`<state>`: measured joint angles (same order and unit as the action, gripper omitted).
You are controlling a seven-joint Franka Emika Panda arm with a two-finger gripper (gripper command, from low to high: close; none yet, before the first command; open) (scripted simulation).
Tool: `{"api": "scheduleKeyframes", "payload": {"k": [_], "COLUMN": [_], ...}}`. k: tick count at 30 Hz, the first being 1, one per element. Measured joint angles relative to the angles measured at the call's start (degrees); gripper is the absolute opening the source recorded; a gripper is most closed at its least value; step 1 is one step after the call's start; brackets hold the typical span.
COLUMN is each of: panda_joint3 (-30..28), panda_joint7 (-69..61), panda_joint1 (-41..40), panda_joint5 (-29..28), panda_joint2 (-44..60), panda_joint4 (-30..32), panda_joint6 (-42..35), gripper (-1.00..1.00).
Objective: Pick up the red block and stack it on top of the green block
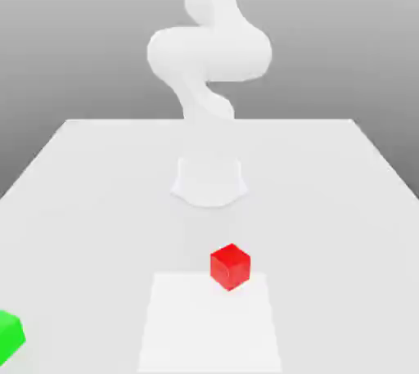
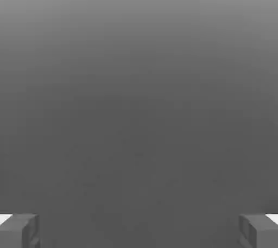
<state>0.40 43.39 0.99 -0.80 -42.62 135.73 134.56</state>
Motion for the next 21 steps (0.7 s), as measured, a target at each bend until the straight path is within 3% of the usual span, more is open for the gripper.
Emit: {"api": "scheduleKeyframes", "payload": {"k": [16, 21], "panda_joint3": [-4.7, -5.1], "panda_joint7": [-23.8, -28.5], "panda_joint1": [8.6, 10.0], "panda_joint5": [-2.6, -0.9], "panda_joint2": [27.9, 41.8], "panda_joint4": [31.6, 34.0], "panda_joint6": [23.5, 34.7], "gripper": [0.0, 0.0]}}
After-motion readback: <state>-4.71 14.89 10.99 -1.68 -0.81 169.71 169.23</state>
